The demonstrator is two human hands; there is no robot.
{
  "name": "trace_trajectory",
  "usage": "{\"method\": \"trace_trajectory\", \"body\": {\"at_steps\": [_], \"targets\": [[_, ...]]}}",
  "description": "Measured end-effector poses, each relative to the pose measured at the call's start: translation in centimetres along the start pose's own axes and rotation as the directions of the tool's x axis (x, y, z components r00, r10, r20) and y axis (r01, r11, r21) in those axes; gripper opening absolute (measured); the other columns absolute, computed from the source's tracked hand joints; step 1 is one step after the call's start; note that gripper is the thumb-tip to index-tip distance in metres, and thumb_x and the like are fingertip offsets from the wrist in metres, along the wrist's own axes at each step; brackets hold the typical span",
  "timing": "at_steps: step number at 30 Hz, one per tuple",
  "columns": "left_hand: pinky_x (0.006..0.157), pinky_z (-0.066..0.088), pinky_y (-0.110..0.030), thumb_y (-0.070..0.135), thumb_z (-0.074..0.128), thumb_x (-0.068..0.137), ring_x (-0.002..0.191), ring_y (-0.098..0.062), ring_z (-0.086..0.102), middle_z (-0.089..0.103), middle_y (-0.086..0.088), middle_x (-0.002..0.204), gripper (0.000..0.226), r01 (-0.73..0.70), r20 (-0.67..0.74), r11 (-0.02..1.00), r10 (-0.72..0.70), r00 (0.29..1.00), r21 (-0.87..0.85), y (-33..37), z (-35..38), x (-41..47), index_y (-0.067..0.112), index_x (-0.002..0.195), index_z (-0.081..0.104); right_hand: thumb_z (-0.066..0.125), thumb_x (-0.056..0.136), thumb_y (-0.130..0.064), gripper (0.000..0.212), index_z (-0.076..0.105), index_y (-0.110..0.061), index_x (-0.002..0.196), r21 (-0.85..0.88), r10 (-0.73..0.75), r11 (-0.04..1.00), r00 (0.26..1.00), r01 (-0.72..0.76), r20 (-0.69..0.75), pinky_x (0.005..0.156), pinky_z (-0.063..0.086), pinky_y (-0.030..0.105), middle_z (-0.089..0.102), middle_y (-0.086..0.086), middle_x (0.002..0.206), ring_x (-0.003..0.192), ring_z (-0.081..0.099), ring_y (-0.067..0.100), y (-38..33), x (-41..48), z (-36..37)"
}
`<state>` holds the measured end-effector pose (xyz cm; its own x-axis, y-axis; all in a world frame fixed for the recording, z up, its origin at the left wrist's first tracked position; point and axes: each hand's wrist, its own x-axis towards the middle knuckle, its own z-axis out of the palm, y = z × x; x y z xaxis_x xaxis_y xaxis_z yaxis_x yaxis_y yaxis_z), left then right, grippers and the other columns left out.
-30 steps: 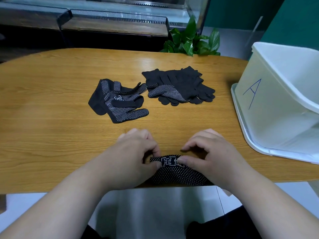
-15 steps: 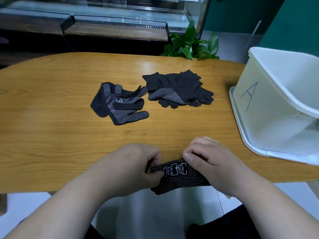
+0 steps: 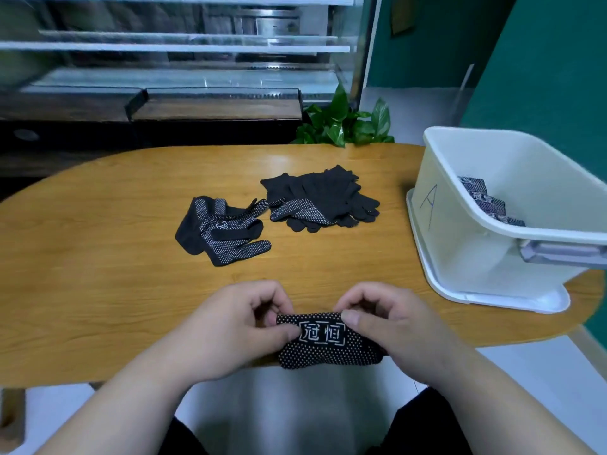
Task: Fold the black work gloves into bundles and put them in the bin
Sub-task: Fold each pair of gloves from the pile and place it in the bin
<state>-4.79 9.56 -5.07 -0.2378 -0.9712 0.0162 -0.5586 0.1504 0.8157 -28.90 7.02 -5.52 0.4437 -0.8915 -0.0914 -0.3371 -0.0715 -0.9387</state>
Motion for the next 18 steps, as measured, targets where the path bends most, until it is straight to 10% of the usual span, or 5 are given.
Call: {"method": "trace_trajectory", "body": {"at_steps": [10,18], "targets": [[0.069,0.042,-0.016,0.034,0.077,0.068,0.076,-0.007,0.052,0.059,0.006,0.078,0.019,-0.135,0.097,0.942,0.173,0.98,-0.307,8.4,-2.3,1.0,0.027,0.082,0.067,0.071,0.078,-0.037,0.015,0.076,-0.026,0.086,0.245,-0.092,0.96,0.978,0.137,-0.186,0.07,0.046,0.031,0.07,-0.001,0.078,0.073,0.059,0.011,-5.7,-4.5,-3.9],[0.072,0.048,-0.03,0.034,0.081,0.067,0.079,-0.021,0.057,0.065,-0.026,0.09,0.019,-0.153,0.096,0.927,0.197,0.976,-0.344,14.5,-2.0,5.5,0.021,0.077,0.072,0.073,0.07,-0.043,0.023,0.074,-0.024,0.083,0.245,-0.223,0.938,0.968,0.246,-0.119,0.064,0.045,0.018,0.061,-0.004,0.072,0.069,0.053,0.009,-8.2,-6.0,-10.8]]}}
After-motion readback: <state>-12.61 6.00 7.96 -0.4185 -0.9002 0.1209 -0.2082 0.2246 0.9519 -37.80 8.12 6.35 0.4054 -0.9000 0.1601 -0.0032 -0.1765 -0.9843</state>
